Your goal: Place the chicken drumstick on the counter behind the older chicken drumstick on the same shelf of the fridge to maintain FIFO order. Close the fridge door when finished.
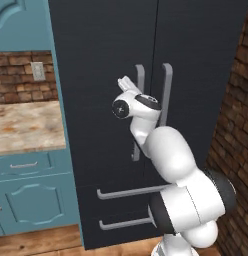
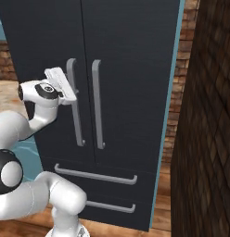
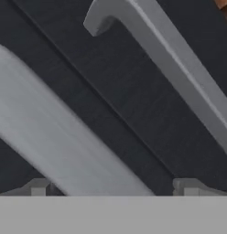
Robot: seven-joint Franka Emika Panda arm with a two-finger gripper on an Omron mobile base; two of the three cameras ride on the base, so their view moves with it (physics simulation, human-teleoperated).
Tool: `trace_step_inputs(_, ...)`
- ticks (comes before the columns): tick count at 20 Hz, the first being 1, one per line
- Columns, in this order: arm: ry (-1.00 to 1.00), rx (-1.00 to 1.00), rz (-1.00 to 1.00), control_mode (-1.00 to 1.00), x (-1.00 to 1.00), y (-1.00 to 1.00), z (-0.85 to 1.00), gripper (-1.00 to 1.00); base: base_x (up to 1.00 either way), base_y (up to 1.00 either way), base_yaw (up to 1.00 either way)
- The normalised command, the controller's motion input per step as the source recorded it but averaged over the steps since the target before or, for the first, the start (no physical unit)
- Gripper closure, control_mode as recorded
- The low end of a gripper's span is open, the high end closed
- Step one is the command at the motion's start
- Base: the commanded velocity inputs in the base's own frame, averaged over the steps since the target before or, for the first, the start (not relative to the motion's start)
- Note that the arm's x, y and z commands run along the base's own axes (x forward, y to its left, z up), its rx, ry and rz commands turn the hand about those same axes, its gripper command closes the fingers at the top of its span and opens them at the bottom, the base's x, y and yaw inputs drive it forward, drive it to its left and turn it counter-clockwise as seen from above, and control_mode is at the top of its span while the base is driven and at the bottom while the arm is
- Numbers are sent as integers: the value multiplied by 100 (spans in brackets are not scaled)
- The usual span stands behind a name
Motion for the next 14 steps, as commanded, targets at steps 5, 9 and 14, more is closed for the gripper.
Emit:
trace_step_inputs(5, -1, 9, 20, -100, 87, -3, -2, -100, 0, 0, 0)
trace_step_inputs(9, 0, 9, 19, -100, 86, -3, -4, -100, 0, 0, 0)
trace_step_inputs(14, 0, 6, 13, -100, 61, -1, 0, -100, 0, 0, 0)
